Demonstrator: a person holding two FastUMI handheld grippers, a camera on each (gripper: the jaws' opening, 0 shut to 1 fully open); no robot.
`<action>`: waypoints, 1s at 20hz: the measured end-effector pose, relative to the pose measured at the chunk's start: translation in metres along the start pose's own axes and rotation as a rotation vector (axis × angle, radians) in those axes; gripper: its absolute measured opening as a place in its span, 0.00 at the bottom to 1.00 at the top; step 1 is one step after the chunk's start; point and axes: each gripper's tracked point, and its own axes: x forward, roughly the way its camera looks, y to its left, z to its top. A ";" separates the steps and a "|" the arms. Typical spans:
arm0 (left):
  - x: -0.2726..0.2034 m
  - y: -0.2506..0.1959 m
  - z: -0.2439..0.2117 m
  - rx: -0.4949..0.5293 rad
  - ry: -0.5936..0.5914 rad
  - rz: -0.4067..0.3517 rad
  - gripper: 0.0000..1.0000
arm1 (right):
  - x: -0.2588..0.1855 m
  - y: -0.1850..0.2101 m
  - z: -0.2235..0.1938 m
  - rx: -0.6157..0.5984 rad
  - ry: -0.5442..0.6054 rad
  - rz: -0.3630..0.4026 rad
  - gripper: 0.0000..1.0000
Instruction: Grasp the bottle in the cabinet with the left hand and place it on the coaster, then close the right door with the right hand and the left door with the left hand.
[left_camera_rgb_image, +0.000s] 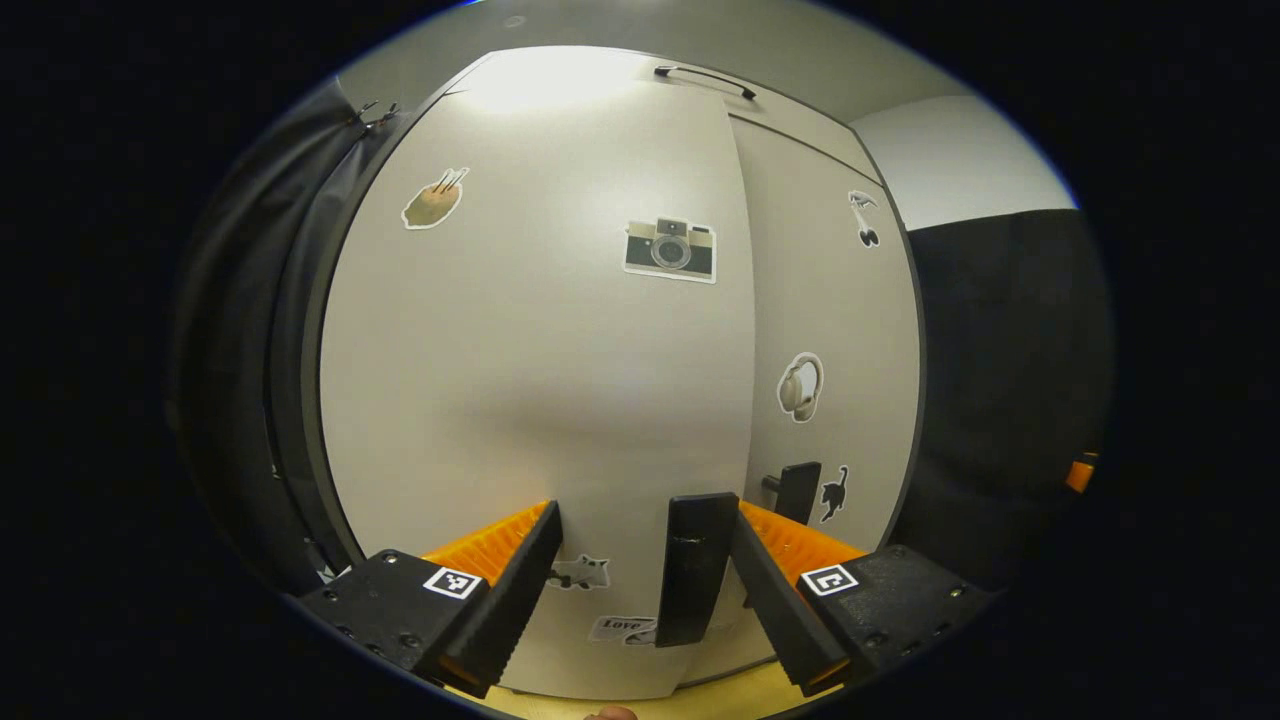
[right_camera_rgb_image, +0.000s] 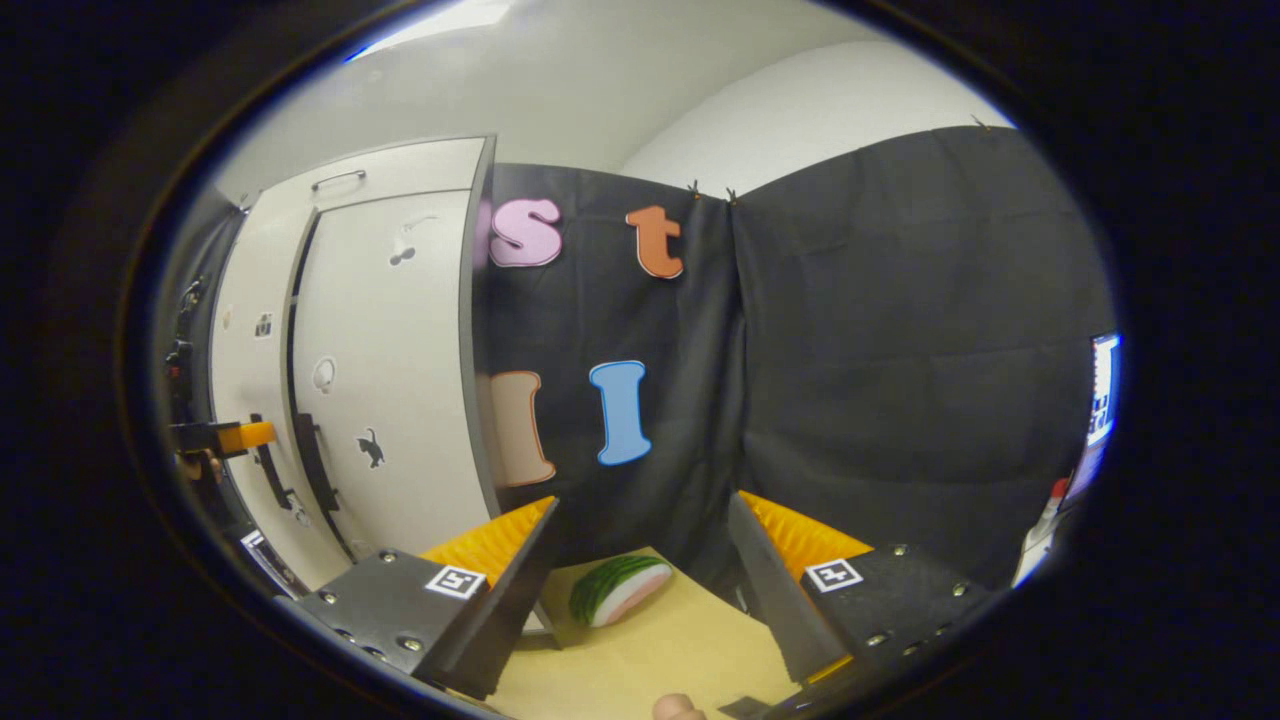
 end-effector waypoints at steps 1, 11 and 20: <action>0.001 0.000 0.000 -0.002 0.001 0.001 1.00 | 0.001 -0.001 0.000 -0.001 -0.001 -0.001 1.00; 0.012 0.003 -0.001 -0.010 0.011 0.007 0.98 | 0.006 -0.011 -0.007 0.009 0.014 -0.019 1.00; 0.016 0.003 -0.003 -0.013 0.012 0.010 0.98 | 0.013 -0.003 -0.005 0.003 0.007 0.004 1.00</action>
